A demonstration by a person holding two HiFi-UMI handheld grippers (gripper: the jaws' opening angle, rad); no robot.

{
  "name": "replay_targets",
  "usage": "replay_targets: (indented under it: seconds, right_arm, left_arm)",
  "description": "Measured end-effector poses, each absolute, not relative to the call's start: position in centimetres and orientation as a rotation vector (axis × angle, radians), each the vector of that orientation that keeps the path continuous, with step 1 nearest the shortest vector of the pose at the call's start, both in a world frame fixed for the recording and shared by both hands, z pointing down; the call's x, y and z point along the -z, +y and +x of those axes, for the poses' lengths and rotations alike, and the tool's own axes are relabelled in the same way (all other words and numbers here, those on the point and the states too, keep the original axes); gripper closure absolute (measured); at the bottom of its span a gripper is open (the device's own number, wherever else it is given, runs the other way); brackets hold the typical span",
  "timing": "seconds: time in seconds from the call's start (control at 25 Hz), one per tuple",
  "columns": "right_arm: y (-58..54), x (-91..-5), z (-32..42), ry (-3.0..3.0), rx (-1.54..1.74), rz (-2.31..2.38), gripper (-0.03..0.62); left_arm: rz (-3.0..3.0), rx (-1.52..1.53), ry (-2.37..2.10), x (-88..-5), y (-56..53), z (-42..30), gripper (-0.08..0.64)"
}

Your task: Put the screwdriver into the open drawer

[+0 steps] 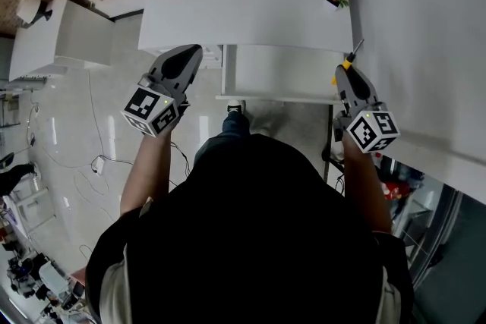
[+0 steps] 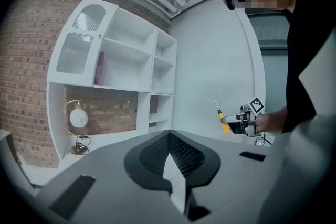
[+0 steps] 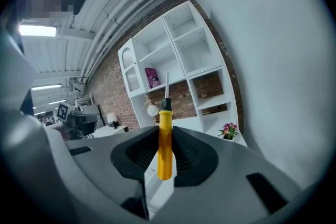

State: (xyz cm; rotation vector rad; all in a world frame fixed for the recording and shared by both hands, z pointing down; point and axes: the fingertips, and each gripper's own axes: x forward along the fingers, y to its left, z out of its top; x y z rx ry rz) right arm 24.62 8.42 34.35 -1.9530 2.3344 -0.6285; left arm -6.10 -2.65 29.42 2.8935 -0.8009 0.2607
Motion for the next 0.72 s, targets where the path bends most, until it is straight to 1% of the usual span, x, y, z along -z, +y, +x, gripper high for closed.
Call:
replay_targets:
  seconds: [0.72]
  right_arm:
    - [-0.2, -35.8, 23.0, 2.284, 0.674, -2.085, 0.505]
  left_arm:
    - [2.903, -0.301, -0.625, -31.8, -14.3, -5.7, 0.545]
